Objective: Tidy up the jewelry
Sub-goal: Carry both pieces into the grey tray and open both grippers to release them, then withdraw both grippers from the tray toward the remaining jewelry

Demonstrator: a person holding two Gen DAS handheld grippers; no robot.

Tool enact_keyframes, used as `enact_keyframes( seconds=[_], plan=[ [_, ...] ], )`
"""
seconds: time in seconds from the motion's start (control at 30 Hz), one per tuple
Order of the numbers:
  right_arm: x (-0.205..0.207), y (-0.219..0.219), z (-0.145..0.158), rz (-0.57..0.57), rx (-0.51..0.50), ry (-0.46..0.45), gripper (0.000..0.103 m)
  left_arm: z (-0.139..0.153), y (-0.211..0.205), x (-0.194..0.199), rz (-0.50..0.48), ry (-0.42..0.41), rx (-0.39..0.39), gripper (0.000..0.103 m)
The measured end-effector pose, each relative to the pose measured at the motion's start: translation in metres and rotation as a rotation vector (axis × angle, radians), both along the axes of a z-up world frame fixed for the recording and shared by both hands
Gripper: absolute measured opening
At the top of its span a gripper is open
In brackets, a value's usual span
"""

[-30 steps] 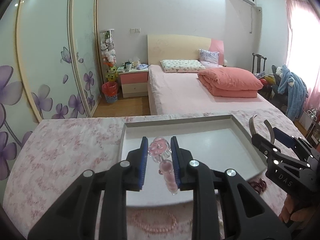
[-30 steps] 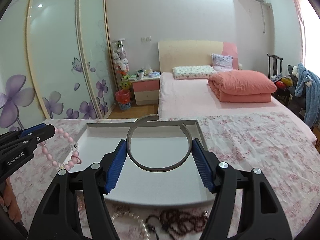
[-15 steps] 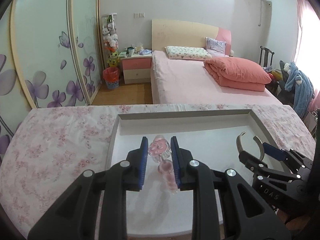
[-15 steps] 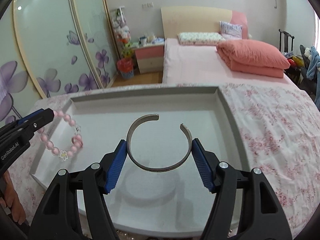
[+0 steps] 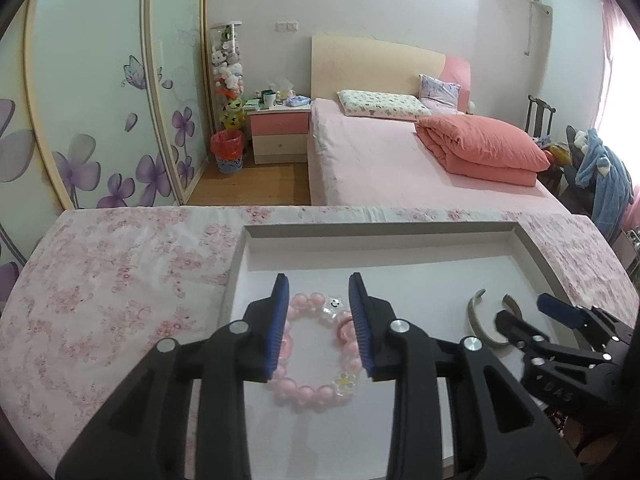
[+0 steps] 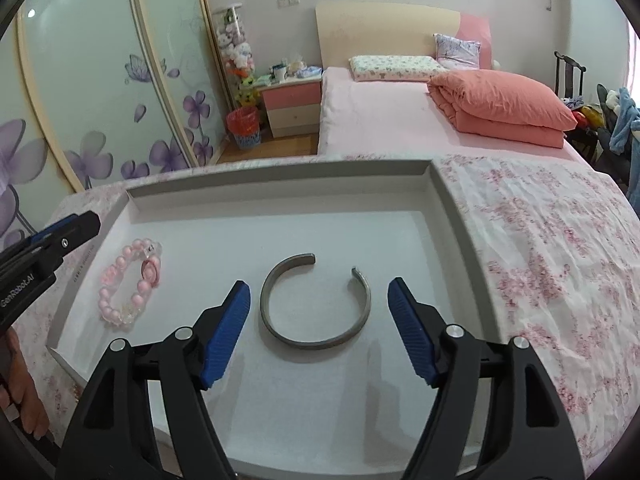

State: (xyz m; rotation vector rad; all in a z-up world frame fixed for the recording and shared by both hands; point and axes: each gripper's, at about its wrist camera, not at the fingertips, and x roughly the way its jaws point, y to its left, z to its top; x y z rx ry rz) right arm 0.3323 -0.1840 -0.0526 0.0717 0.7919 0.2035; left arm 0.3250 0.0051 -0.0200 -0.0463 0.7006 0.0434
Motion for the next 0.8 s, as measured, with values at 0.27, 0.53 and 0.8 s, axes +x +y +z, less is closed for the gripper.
enact_keyframes(
  seconds=[0.27, 0.53, 0.8],
  plan=[
    [-0.018, -0.011, 0.015, -0.022, 0.01, -0.032, 0.071, 0.011, 0.012, -0.025, 0.023, -0.02, 0.001, 0.037],
    [-0.052, -0.034, 0.027, -0.048, 0.018, -0.054, 0.071, 0.019, 0.02, -0.077, 0.015, -0.041, -0.008, 0.044],
    [-0.085, -0.065, 0.013, -0.085, 0.005, -0.013, 0.07, 0.006, 0.031, -0.131, -0.002, -0.015, -0.014, 0.056]
  ],
)
